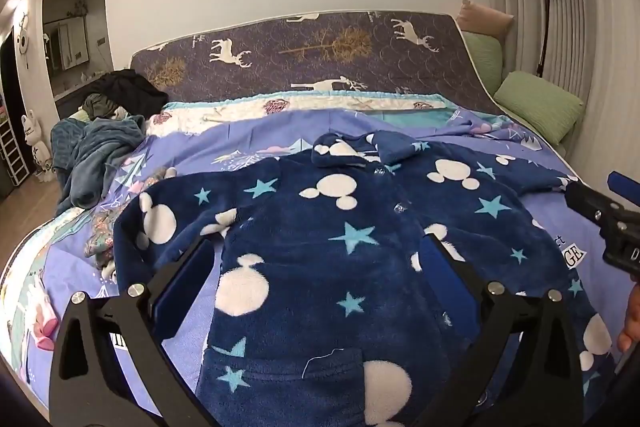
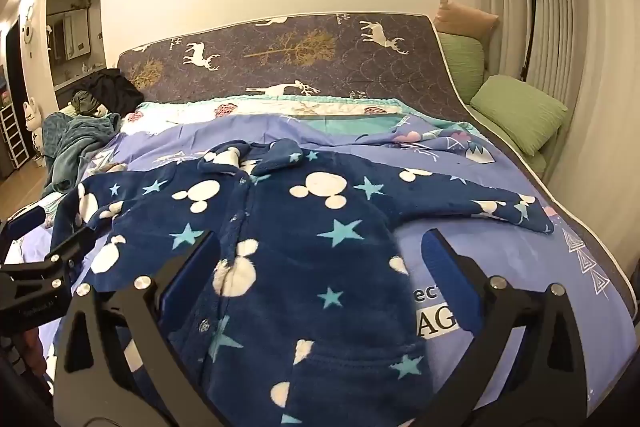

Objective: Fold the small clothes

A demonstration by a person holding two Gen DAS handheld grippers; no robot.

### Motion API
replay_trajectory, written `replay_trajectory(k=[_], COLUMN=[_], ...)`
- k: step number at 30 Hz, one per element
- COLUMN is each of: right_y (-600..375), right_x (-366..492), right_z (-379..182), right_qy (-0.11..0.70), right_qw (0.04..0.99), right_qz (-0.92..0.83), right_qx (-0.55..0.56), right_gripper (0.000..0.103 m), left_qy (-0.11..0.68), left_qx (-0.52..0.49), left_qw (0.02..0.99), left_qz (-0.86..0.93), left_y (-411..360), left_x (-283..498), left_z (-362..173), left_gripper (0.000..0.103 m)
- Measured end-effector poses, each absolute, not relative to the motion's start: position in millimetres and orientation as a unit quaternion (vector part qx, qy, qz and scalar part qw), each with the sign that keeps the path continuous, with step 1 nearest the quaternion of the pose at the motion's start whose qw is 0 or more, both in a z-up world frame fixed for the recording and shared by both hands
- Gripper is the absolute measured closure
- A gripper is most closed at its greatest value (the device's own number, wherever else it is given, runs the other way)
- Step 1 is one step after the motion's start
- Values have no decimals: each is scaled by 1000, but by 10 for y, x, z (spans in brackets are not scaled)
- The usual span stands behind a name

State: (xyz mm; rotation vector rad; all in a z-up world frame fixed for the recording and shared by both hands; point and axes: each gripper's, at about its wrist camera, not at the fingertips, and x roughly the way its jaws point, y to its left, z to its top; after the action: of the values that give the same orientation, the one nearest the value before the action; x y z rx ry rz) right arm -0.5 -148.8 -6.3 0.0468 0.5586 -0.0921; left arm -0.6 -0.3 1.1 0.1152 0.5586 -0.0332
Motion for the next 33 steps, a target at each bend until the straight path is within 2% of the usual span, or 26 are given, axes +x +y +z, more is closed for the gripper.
replay_trajectory(k=[6,8,33], right_y=[-1631,-1487,-1087], right_x=[48,80,142], right_z=[-82,-108,-270], right_qy=[295,291,330], right_qw=[954,955,944], right_qz=[-44,-51,2], right_qx=[41,15,2], right_gripper=[2,2,2], left_qy=[283,291,302], left_qx=[32,27,21], left_qw=[958,956,953], left_qz=[-14,-11,8], left_y=[96,136,271], left_x=[-7,26,34], left_z=[-36,-77,-236], left_gripper=[1,1,1])
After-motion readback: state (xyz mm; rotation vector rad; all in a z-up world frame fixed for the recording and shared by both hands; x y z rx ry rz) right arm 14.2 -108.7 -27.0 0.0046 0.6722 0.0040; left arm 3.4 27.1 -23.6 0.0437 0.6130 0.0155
